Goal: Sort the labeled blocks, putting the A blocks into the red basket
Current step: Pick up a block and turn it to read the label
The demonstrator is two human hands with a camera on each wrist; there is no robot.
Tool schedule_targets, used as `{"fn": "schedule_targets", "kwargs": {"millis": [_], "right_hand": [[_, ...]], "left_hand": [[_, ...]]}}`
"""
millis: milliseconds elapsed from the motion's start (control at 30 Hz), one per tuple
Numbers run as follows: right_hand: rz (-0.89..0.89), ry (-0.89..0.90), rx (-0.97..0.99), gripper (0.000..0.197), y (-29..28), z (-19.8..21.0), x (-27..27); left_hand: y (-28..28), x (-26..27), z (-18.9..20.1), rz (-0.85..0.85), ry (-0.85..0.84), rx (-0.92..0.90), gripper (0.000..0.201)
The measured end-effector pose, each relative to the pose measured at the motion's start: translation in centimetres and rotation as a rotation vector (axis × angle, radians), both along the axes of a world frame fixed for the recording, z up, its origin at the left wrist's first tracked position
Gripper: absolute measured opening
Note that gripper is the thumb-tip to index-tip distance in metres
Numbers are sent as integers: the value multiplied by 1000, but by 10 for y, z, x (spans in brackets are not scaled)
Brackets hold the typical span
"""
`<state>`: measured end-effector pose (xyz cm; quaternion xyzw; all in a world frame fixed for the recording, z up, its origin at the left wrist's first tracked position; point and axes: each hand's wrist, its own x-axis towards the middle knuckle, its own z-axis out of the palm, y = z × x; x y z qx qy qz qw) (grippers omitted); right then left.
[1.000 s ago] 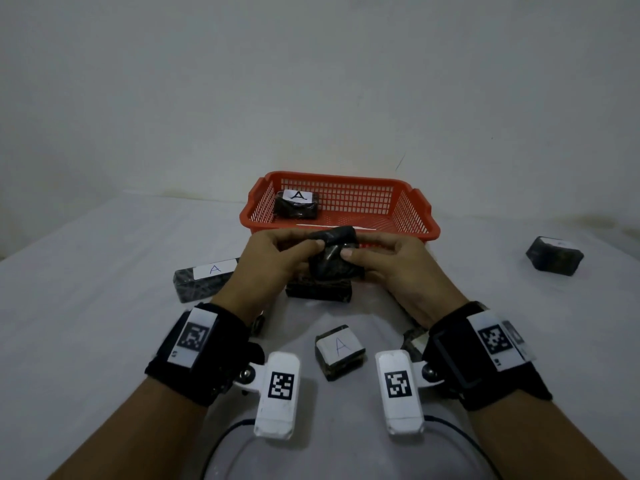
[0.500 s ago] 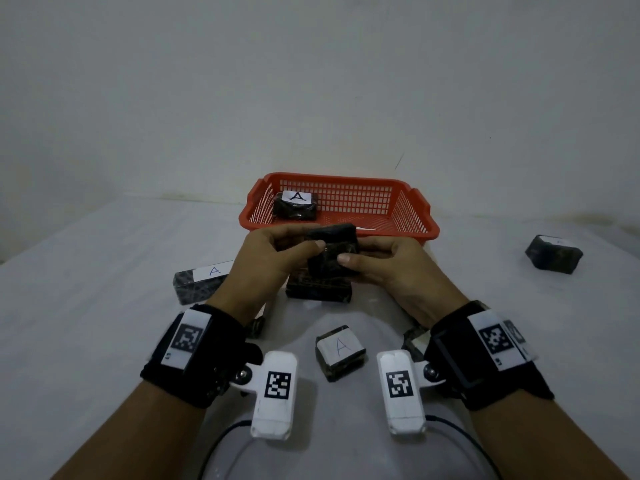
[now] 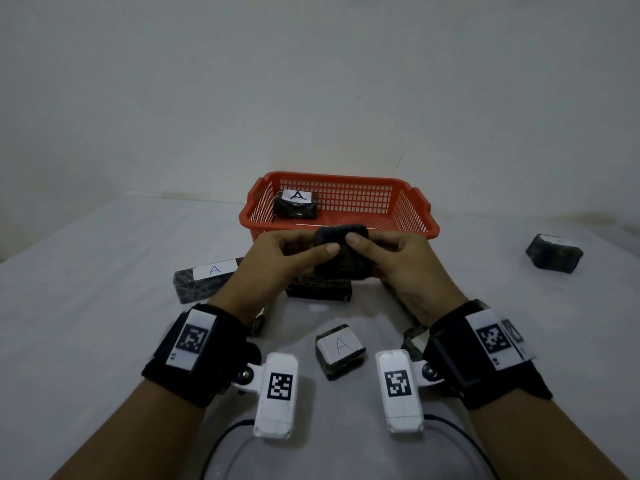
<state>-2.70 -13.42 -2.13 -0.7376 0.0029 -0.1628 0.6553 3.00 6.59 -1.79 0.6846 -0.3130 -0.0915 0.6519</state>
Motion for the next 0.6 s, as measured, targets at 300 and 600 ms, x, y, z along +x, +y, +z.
{"fn": "schedule_targets", "kwargs": {"millis": [300, 600], "right_hand": [[108, 40, 0, 39, -3, 2, -5], [98, 13, -59, 42, -2, 4, -4]], "left_hand": [[4, 1, 1, 23, -16, 6, 31], [3, 3, 2, 66, -86, -34, 44]]}}
